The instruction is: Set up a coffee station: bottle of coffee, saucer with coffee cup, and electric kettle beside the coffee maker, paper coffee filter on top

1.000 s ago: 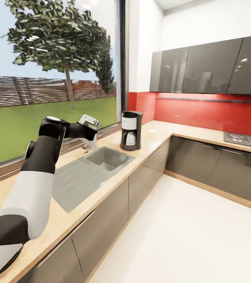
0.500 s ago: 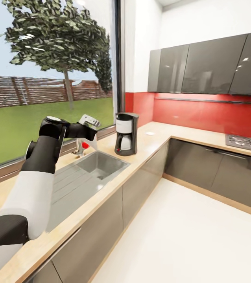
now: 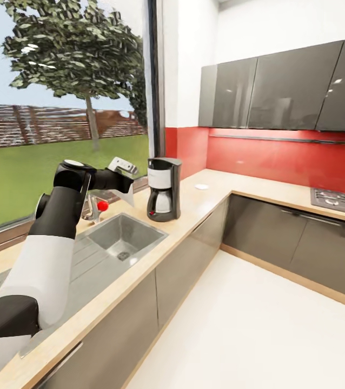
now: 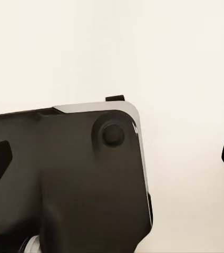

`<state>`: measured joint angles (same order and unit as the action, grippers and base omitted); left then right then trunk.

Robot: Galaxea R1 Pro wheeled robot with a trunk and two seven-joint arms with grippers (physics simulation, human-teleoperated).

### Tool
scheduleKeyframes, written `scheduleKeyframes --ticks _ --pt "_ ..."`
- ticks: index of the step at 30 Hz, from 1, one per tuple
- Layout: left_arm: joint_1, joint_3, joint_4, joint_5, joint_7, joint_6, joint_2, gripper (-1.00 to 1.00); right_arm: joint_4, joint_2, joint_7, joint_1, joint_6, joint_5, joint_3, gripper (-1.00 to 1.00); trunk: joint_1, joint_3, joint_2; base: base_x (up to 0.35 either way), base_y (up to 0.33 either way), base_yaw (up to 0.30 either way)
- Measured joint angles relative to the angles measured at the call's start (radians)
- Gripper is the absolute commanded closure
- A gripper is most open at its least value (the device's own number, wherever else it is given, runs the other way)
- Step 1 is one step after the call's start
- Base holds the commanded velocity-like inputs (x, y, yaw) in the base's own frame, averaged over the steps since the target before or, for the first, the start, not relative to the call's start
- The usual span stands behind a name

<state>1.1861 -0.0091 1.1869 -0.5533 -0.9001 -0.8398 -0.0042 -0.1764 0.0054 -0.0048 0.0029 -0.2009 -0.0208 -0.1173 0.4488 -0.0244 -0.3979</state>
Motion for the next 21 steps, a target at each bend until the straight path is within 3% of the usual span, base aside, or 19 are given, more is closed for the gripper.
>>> scheduleKeyframes --ticks 14,21 --pt "0.001 0.006 0.000 -0.003 0.001 0.000 0.003 1.00 -0.001 0.000 0.000 0.000 0.000 0.000 0.000 -1.00 0.000 0.000 0.000 0.286 -0.207 0.000" --pt "0.009 0.001 0.001 -0.002 0.049 -0.002 0.005 1.00 0.000 0.000 0.000 0.000 0.000 0.000 0.000 -1.00 0.000 0.000 0.000 0.286 -0.207 0.107"
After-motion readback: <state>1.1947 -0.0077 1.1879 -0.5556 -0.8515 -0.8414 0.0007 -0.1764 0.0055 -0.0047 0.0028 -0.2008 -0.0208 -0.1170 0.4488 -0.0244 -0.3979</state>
